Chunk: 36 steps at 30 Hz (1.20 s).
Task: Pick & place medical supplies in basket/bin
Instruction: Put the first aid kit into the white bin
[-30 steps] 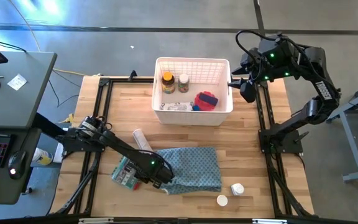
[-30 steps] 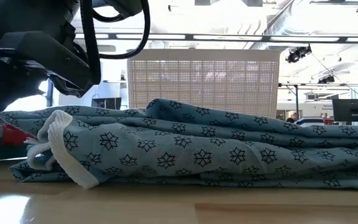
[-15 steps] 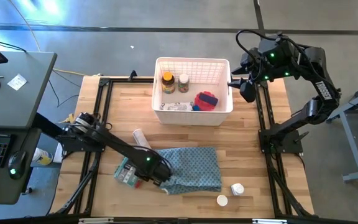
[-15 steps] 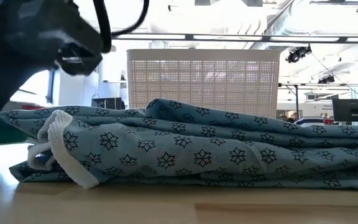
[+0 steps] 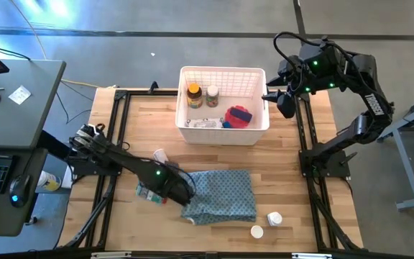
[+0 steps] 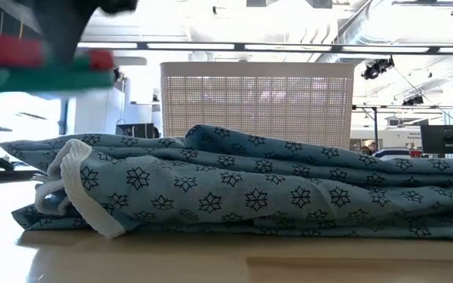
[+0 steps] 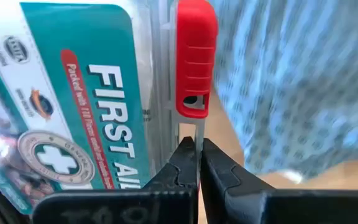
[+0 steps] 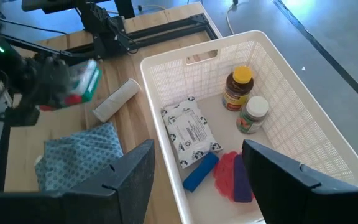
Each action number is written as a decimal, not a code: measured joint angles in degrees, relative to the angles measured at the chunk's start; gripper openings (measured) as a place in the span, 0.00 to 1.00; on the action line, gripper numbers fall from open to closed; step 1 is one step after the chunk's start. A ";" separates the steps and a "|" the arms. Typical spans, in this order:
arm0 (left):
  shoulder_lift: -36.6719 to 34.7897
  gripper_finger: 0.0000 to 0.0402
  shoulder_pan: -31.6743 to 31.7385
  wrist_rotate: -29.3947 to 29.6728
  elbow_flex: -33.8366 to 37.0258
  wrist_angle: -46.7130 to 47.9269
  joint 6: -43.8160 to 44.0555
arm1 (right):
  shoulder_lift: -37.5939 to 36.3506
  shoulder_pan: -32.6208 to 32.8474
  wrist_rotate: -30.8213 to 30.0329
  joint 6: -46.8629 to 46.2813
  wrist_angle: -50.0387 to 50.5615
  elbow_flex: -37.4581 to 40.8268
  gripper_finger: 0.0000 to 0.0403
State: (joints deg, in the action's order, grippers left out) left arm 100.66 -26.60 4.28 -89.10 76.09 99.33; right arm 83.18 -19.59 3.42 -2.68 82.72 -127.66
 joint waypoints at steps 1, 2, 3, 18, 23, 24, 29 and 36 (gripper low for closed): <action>0.00 0.08 0.01 1.71 -2.06 2.78 0.18 | 0.00 0.00 0.00 0.01 0.00 0.00 0.58; 0.00 0.08 0.03 3.04 -4.32 5.76 0.34 | 0.00 0.00 0.02 0.02 0.00 0.00 0.58; 0.00 0.08 0.01 4.58 -6.57 8.42 0.35 | 0.00 0.00 0.02 0.02 0.00 0.00 0.58; -1.39 0.09 9.76 18.28 -28.83 14.06 -18.70 | 0.00 0.00 0.02 -0.28 0.23 0.00 0.58; -1.40 0.09 13.55 22.08 -37.56 13.82 -28.50 | 0.00 0.00 0.02 -1.16 0.87 0.00 0.58; -1.40 0.09 14.34 23.05 -39.53 13.94 -30.14 | 0.00 0.00 0.02 -1.34 0.86 0.00 0.58; -1.72 0.09 18.95 25.78 -45.93 12.73 -40.29 | 0.00 0.00 -0.08 -1.92 0.85 0.00 0.58; -3.50 0.09 26.37 25.75 -45.19 6.94 -56.66 | 0.00 0.00 -1.90 -2.47 0.27 0.00 0.58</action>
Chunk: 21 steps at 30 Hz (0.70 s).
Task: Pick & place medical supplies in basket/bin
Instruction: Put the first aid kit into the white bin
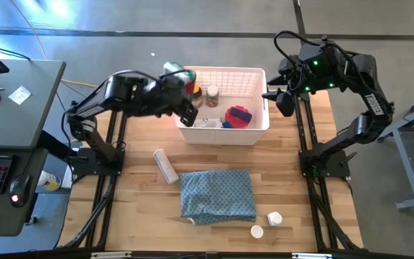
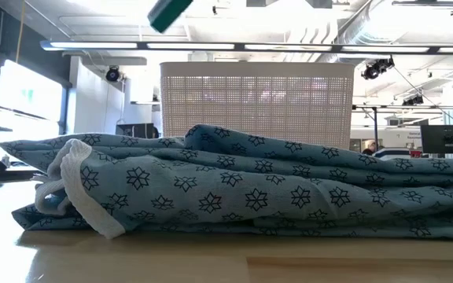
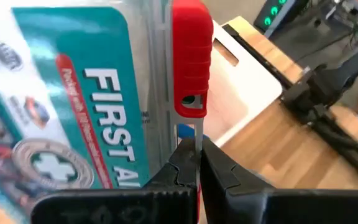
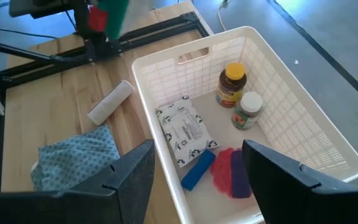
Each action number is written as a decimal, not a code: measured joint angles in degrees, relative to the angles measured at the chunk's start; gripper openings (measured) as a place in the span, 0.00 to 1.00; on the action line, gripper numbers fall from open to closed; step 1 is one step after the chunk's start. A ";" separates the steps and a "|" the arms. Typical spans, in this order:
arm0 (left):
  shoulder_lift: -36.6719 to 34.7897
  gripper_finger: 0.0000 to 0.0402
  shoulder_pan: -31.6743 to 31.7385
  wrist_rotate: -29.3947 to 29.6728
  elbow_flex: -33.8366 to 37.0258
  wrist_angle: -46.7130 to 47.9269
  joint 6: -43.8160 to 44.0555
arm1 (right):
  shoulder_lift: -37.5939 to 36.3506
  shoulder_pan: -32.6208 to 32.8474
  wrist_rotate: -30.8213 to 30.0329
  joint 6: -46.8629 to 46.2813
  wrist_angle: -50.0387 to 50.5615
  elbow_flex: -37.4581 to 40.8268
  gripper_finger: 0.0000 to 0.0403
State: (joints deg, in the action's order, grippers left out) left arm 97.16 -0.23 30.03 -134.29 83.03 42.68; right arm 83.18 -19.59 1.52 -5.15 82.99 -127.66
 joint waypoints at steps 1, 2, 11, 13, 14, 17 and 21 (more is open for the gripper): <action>0.04 0.09 1.15 -0.75 0.04 -0.85 -2.73 | 0.00 0.00 -0.10 0.01 -0.17 0.00 0.58; 0.10 0.09 2.23 -1.57 0.04 -1.76 -5.33 | 0.00 0.01 -0.26 0.01 -0.23 0.00 0.58; 2.22 0.09 11.50 -10.32 0.10 -6.51 -26.66 | 0.00 0.02 -7.68 -1.83 -1.01 0.00 0.58; 2.96 0.09 14.08 -14.03 0.06 -7.00 -30.17 | 0.00 0.02 -9.28 -2.65 -1.04 0.00 0.58; 3.25 0.09 15.19 -15.56 0.06 -7.07 -32.00 | 0.00 0.01 -10.14 -3.05 -1.16 0.00 0.58; 5.29 0.09 18.06 -19.59 0.06 -7.04 -37.04 | 0.00 0.01 -12.42 -4.20 -1.59 0.00 0.58; 8.03 0.09 21.06 -24.17 0.08 -6.52 -44.03 | 0.00 0.00 -14.45 -5.40 -2.84 0.00 0.58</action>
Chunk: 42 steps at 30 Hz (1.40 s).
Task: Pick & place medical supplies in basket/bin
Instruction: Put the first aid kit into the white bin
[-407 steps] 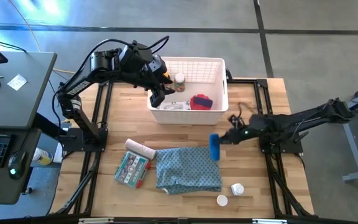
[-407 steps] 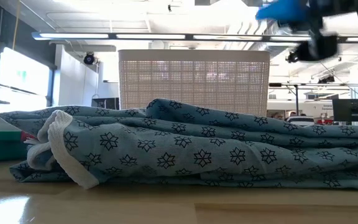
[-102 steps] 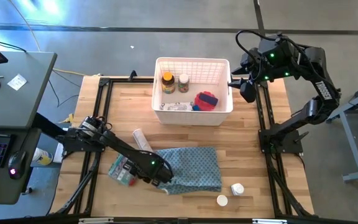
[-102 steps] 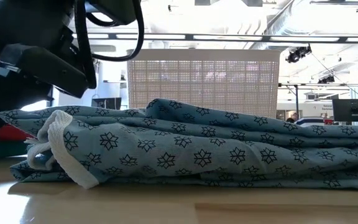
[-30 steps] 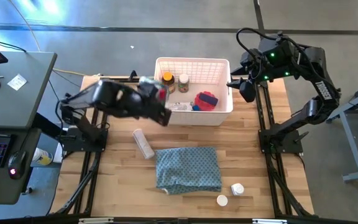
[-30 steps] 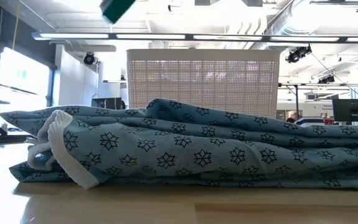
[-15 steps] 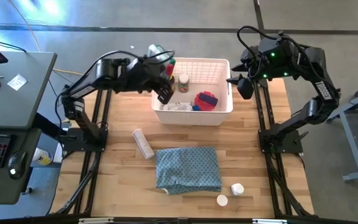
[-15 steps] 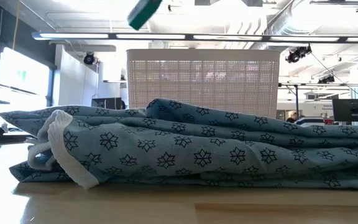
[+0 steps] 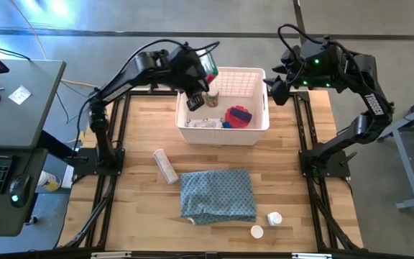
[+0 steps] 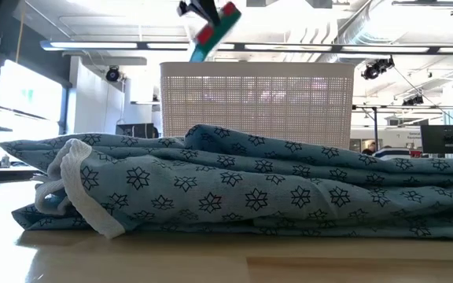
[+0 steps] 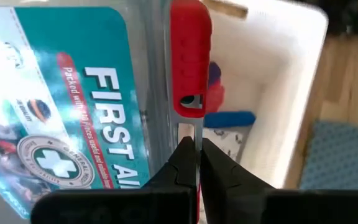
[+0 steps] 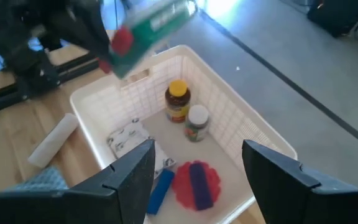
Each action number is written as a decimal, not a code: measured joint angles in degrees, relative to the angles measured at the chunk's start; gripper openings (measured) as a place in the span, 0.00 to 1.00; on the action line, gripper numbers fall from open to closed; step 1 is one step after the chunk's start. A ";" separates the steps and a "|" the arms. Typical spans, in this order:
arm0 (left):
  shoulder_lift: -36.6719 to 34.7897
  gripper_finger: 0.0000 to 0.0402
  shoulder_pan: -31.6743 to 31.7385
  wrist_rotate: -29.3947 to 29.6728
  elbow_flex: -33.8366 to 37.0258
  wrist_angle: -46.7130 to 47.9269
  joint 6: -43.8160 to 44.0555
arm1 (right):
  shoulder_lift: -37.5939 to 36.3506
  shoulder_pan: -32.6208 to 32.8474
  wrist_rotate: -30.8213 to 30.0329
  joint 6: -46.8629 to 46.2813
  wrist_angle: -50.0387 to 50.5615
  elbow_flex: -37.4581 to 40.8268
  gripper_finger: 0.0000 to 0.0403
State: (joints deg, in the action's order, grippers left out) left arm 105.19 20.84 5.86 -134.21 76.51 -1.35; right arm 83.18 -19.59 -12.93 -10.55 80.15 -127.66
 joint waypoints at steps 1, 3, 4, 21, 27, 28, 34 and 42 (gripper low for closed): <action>0.75 0.09 0.46 -0.94 0.00 0.03 -1.72 | 0.00 0.01 -0.31 -0.01 -0.54 0.00 0.58; 2.51 0.09 1.45 -2.38 -0.02 -0.12 -5.01 | 0.00 0.00 -0.66 -0.01 -1.30 0.00 0.58; 3.40 0.09 1.86 -2.91 -0.02 -0.02 -6.42 | 0.00 0.00 -0.66 -0.08 -1.72 0.00 0.58; 18.32 0.10 5.09 -15.58 0.02 7.25 -21.33 | 1.20 -0.02 -5.61 -4.75 -2.00 0.00 0.58; 21.60 0.10 5.05 -17.37 0.02 8.51 -23.28 | 1.39 -0.02 -5.61 -5.11 -1.94 0.00 0.58; 22.11 0.10 5.05 -17.43 0.02 8.43 -23.61 | 1.44 -0.02 -5.61 -5.09 -1.94 0.00 0.58; 24.71 0.11 5.09 -18.64 0.02 8.93 -24.10 | 1.60 -0.02 -5.77 -4.79 -1.94 0.00 0.58; 26.12 0.10 5.15 -16.75 1.26 9.92 -23.93 | 1.62 -0.02 -6.01 -4.46 -1.77 0.00 0.58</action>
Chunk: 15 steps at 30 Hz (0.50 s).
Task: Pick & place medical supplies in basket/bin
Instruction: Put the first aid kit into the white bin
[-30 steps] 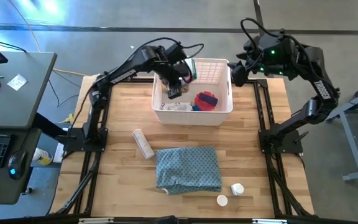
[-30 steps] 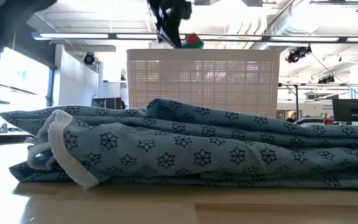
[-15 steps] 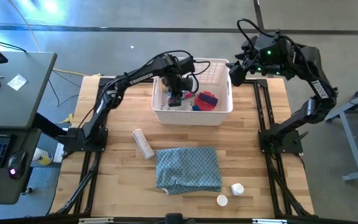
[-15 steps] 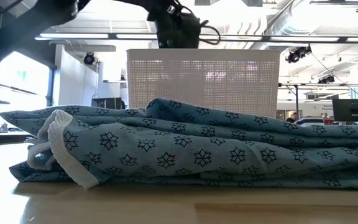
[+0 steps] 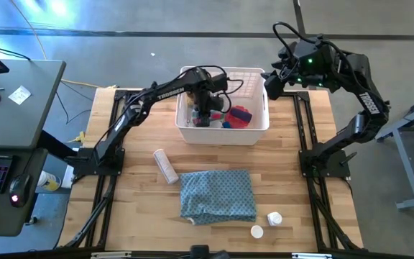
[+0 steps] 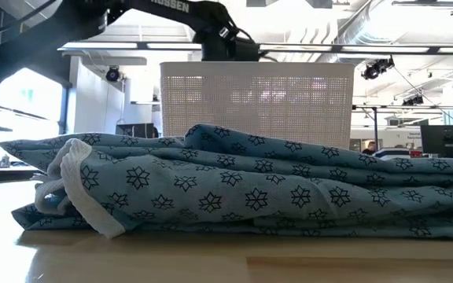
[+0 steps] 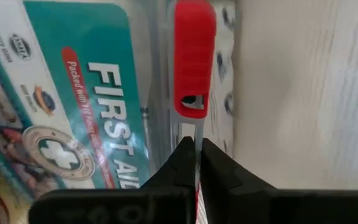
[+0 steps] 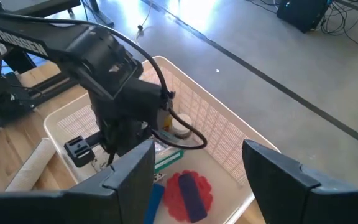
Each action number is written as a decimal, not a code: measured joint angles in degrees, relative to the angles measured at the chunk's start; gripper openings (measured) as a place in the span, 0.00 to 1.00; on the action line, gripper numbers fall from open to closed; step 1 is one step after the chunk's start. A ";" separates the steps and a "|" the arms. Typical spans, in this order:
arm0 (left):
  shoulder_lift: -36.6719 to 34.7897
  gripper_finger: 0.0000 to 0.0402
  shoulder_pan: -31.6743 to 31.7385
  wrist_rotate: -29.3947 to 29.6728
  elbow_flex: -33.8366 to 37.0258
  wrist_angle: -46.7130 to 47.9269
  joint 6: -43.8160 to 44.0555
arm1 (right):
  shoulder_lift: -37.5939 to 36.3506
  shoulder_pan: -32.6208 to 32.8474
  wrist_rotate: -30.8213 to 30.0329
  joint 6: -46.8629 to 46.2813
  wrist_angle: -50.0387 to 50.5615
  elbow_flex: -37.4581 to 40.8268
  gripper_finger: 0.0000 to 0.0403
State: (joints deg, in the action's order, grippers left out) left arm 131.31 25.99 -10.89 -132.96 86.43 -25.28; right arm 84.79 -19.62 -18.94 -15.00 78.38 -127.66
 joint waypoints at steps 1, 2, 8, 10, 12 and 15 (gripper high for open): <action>0.02 0.10 0.20 0.11 0.42 0.89 0.06 | 0.00 0.00 0.02 0.00 0.03 0.00 0.58; -0.02 0.11 0.27 0.23 1.04 1.36 0.33 | 0.00 0.00 0.02 0.11 0.05 0.00 0.58; -0.11 0.10 0.63 1.17 4.26 3.35 1.29 | 0.00 0.00 0.20 1.04 0.29 0.00 0.58; -0.11 0.10 0.65 1.32 5.25 2.33 1.33 | 0.00 0.00 0.20 1.82 0.33 0.00 0.58; -0.15 0.11 0.63 1.42 6.10 1.41 1.33 | 0.00 0.00 0.20 2.21 0.39 0.00 0.58; -0.22 0.13 0.62 1.76 7.07 -0.29 1.50 | 0.00 0.00 0.20 2.41 0.40 0.00 0.58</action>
State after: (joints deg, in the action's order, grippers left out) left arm 131.09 26.60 -9.13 -125.89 86.14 -23.78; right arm 84.79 -19.62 -18.74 -12.59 78.78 -127.66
